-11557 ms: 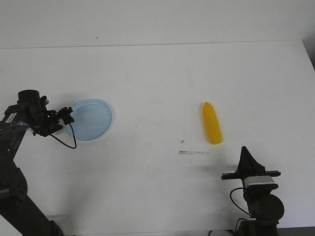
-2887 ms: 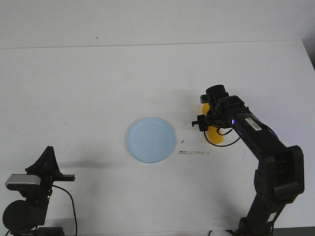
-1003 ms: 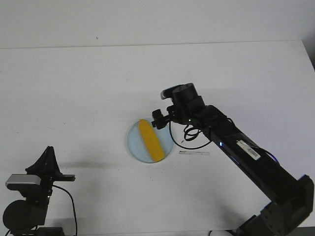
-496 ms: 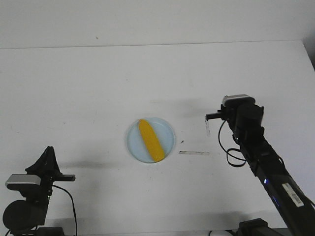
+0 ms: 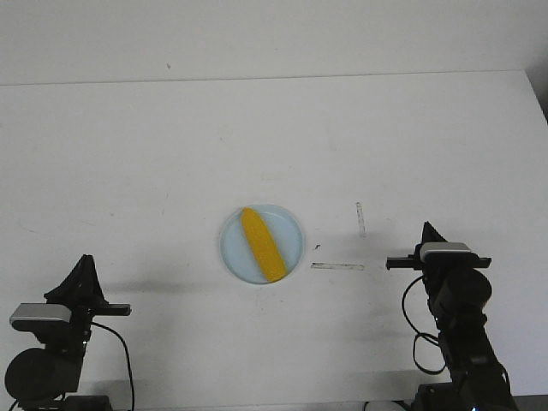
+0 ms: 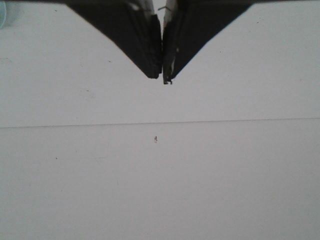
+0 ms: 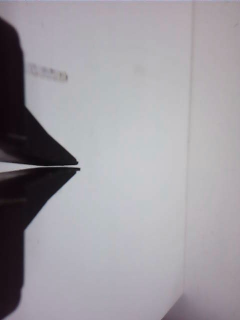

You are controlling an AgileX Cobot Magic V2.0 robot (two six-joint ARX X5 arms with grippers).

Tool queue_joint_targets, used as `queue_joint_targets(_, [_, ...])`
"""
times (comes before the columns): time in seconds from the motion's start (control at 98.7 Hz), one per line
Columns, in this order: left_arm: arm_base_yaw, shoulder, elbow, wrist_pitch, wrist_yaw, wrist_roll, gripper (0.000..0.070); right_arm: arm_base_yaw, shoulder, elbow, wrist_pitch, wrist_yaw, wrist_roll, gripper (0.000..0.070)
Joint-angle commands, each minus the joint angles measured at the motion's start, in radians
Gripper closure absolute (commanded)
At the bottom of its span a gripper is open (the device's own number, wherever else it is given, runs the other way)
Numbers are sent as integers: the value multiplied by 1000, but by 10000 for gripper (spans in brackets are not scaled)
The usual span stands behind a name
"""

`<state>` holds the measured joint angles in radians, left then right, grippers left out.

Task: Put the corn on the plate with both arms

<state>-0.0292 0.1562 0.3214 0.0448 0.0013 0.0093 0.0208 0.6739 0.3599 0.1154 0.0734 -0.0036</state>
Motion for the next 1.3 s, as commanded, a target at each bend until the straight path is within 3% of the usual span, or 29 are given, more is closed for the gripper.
queue_joint_targets(0.0, [1,-2,8,14,-2,8,698,3,-52,-11,-11,-4,-5,696])
queue_joint_targets(0.213, [1,-2,8,11,-2,8,698,4,-221,-16,-119,-3,-5,696])
queue_joint_targets(0.669, [1,-2,8,3,-2,8,698,6,-361,-16,-116,-22,5,696])
queue_joint_targets(1.286, [1,-2,8,3,-2,8,698,6,-367,-16,-113,-22,5,696])
